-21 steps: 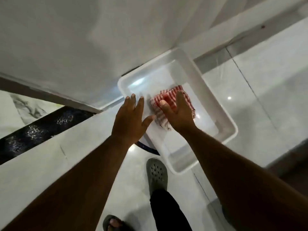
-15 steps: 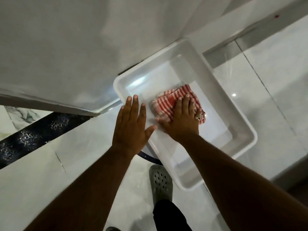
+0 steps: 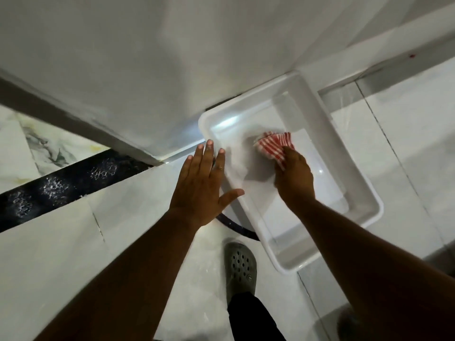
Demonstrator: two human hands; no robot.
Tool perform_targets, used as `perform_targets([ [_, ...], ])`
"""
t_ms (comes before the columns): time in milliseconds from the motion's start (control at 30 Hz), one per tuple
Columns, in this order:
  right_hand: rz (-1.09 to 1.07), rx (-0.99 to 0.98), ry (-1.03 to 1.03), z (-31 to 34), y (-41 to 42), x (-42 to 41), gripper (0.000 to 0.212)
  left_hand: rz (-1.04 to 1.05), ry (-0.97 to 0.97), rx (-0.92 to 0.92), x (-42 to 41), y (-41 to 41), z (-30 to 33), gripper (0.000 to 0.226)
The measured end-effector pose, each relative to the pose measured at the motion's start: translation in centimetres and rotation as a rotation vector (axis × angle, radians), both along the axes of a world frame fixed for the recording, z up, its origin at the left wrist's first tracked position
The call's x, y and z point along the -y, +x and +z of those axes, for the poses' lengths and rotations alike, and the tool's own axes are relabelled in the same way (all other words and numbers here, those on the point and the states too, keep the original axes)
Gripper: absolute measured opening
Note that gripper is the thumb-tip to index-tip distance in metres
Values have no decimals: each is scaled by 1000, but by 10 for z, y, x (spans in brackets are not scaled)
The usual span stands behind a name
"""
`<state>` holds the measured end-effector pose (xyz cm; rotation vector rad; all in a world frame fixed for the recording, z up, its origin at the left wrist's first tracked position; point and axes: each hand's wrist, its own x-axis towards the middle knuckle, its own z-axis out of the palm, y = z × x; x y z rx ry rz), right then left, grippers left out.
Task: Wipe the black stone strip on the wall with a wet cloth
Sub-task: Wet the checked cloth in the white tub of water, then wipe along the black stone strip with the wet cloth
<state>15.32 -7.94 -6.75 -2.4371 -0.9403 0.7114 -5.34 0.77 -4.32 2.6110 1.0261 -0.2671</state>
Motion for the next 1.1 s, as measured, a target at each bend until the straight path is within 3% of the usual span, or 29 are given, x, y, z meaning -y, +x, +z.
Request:
perform_targets([
  [133,47,42,74,51,-34,-9,30,135,-84,50,3,-61,35,119],
  [267,112,-10,162,97,-98,-10,17,231,-107,-14,11,-129,62,121],
  [533,444,-79,222,134,-281,-56,30,520,-37,-82,8,-337,73,114],
  [600,495,-118,165,107,-315,-78,21,579,-31,-116,5,-376,59,118],
  [733,617,-76,76,27,-357,-121,34,683,-134,-184,-6,-427,5,136],
  [867,752,-21,53,-62,-378,-178,26,859,-157,-198,-31,-462,-86,132],
  [1000,984,181,26,-163,-371,-228,47,1016,-208,-220,-59,-485,-194,135],
  [1100,1130,269,-20,-231,-365,-258,52,1106,-184,-200,-74,-495,-261,124],
])
